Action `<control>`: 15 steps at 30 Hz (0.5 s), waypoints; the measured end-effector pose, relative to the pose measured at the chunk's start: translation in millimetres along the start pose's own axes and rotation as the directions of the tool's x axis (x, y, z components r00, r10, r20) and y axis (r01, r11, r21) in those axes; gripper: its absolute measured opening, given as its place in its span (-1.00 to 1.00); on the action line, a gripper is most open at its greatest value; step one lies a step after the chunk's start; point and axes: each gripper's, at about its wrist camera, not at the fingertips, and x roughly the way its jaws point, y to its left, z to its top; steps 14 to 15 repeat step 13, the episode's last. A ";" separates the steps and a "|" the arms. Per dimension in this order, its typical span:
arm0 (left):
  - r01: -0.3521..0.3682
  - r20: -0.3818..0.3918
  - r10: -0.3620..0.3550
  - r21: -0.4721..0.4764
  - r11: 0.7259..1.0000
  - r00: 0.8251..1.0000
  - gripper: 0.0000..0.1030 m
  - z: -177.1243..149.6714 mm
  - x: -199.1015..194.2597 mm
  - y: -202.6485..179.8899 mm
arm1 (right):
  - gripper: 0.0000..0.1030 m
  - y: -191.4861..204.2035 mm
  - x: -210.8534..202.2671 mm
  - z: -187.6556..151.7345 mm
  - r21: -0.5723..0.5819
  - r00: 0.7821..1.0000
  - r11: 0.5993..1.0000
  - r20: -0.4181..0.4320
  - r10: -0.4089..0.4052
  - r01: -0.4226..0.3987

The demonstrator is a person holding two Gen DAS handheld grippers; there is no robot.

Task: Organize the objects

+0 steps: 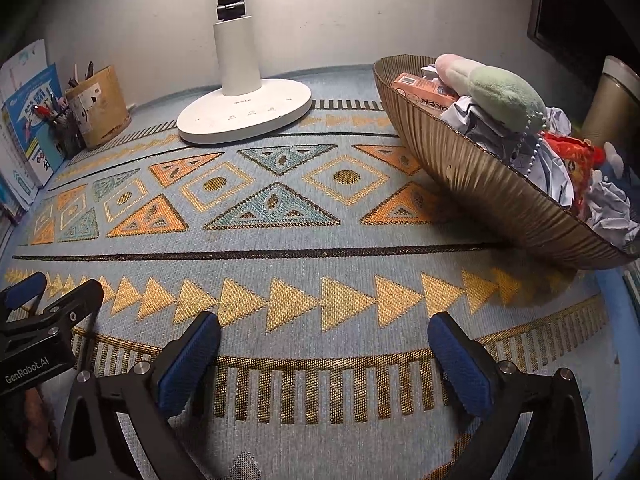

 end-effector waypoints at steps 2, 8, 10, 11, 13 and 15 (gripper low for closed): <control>0.000 0.000 0.000 0.000 1.000 1.000 1.00 0.4 0.0 0.5 | 1.00 -1.3 0.3 0.7 0.002 1.000 1.000 -0.001 0.006 -0.006; 0.000 0.000 0.000 0.000 1.000 1.000 1.00 0.1 -0.2 1.2 | 1.00 -1.0 0.0 0.8 0.002 1.000 1.000 -0.001 0.005 -0.005; 0.000 0.000 0.000 0.000 1.000 1.000 1.00 0.1 -0.1 0.8 | 1.00 -1.0 0.0 0.7 0.002 1.000 1.000 -0.001 0.005 -0.005; 0.000 0.000 0.000 0.000 1.000 1.000 1.00 0.1 -0.1 1.0 | 1.00 -1.0 0.0 0.7 0.002 1.000 1.000 -0.001 0.005 -0.005; -0.001 0.000 0.001 0.001 1.000 1.000 1.00 -0.1 -0.1 0.9 | 1.00 -1.0 0.0 0.7 0.002 1.000 1.000 -0.001 0.005 -0.005; -0.001 0.000 0.001 0.001 1.000 1.000 1.00 -0.1 -0.1 0.9 | 1.00 -1.0 0.0 0.7 0.002 1.000 1.000 -0.001 0.005 -0.005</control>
